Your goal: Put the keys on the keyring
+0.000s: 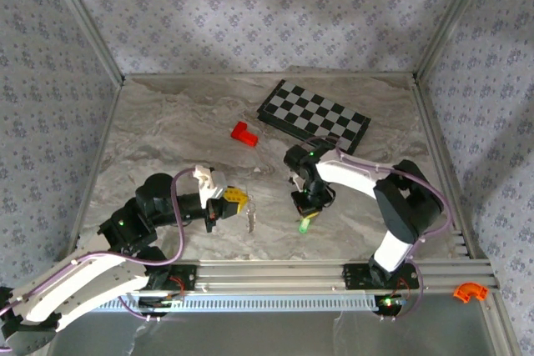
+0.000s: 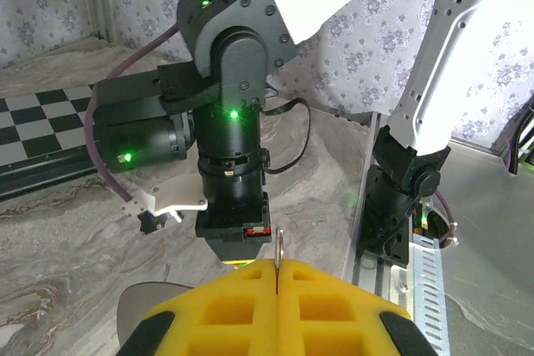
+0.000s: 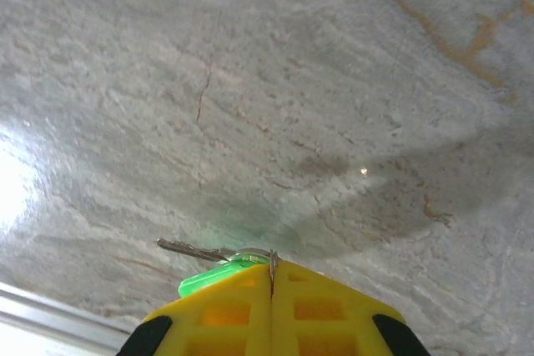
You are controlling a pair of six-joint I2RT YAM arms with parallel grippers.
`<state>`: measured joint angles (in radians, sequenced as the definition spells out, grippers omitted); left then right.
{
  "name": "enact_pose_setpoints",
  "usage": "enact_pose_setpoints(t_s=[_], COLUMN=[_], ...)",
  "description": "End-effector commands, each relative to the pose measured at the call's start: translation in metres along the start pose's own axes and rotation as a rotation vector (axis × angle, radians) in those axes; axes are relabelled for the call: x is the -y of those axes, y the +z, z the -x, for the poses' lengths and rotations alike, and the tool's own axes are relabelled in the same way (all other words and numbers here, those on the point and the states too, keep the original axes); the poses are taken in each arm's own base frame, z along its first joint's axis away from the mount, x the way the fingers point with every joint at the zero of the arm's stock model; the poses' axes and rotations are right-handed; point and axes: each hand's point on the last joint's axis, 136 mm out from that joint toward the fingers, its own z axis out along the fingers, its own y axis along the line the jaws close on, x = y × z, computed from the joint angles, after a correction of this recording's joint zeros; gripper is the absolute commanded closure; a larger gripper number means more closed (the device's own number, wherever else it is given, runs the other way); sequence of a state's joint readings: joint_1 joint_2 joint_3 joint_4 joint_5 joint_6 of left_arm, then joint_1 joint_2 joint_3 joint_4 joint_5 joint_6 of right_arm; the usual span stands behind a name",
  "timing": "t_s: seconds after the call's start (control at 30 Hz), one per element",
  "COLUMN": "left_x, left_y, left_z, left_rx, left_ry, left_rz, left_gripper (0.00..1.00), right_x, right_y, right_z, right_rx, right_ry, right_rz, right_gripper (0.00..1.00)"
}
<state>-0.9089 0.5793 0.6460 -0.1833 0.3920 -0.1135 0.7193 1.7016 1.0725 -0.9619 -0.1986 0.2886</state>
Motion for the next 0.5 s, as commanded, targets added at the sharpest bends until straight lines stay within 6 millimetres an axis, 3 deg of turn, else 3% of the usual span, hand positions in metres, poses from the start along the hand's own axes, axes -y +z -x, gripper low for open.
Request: enact_pose_setpoints(t_s=[0.0, 0.2, 0.47], left_x=[0.001, 0.003, 0.004], left_y=[-0.007, -0.009, -0.008], left_z=[0.020, 0.022, 0.021], left_rx=[0.063, 0.079, 0.082], left_ry=[0.040, 0.044, 0.043], left_rz=[0.013, 0.008, -0.005], left_gripper=[1.00, 1.00, 1.00], right_x=[0.005, 0.002, 0.004], right_y=[-0.005, -0.013, -0.002], right_z=[-0.018, -0.009, -0.005], right_rx=[-0.150, -0.213, -0.265], right_ry=[-0.056, -0.103, -0.127], right_rz=[-0.030, -0.032, -0.029], right_gripper=[1.00, 0.99, 0.99])
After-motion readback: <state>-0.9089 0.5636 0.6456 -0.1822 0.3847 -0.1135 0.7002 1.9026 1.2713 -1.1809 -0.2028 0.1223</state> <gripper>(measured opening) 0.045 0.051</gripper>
